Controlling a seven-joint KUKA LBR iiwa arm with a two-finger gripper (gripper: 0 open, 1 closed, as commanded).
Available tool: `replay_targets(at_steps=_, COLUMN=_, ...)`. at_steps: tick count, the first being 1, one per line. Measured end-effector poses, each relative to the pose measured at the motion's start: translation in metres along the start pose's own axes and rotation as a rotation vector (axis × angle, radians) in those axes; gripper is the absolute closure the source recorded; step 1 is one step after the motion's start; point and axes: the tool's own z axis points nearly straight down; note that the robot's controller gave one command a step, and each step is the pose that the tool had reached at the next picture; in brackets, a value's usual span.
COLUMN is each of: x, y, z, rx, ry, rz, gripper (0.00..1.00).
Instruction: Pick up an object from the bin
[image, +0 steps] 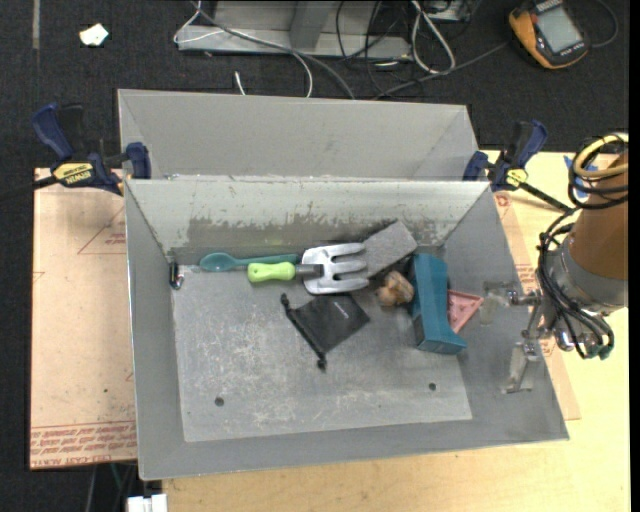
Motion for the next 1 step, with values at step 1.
replay_targets(at_steps=1, x=-0.0011, y=0.0004, z=-0.0039, rx=0.002, ry=-0.006, rz=-0.003, gripper=0.0)
